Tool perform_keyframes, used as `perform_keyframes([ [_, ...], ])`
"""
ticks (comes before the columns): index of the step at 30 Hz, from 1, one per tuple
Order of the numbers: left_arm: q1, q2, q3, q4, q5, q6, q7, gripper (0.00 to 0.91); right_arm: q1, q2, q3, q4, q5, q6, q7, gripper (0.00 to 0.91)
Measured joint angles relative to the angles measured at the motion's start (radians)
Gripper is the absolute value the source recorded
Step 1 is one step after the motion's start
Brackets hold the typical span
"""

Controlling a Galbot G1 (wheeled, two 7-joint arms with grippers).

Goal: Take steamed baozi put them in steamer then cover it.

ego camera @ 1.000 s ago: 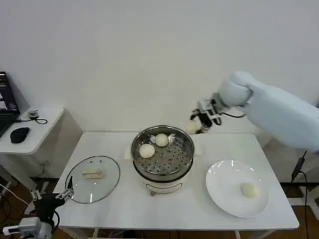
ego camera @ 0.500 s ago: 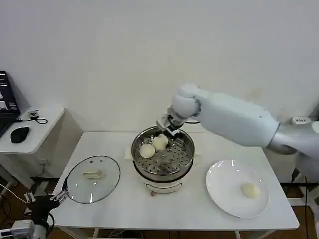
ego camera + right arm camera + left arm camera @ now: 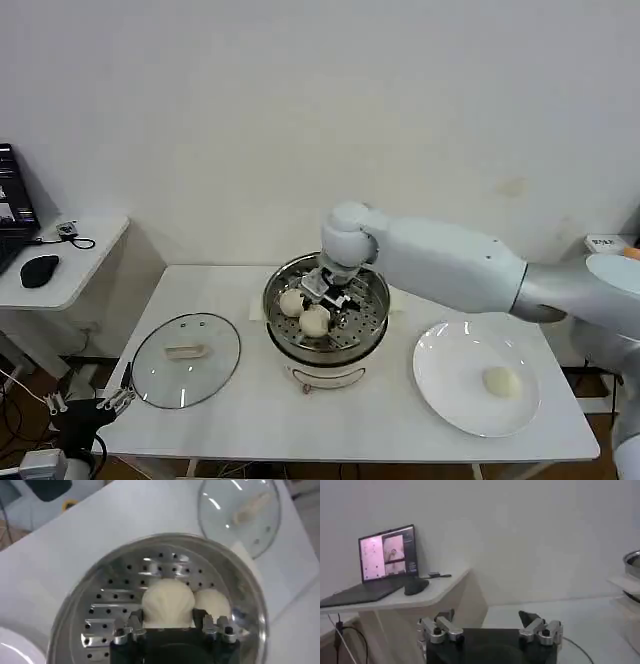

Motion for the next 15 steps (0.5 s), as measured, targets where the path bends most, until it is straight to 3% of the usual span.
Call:
perform_keyframes([
  [10, -0.004, 0.0, 0.002, 0.003, 0.001, -0.001, 0.0, 0.907, -0.009, -0.002, -0.017, 0.008, -0.011, 0.029, -0.01, 0.665],
  [12, -0.006, 0.001, 0.003, 0.005, 0.001, -0.001, 0.0, 0.907, -0.011, -0.004, -0.019, 0.011, -0.011, 0.032, -0.01, 0.756],
  [13, -0.006, 0.001, 0.004, 0.006, 0.001, -0.001, -0.001, 0.907, -0.011, -0.005, -0.021, 0.012, -0.011, 0.034, -0.011, 0.887],
  [15, -0.007, 0.001, 0.004, 0.006, 0.001, -0.001, -0.001, 0.907, -0.011, -0.006, -0.022, 0.014, -0.012, 0.038, -0.012, 0.907],
])
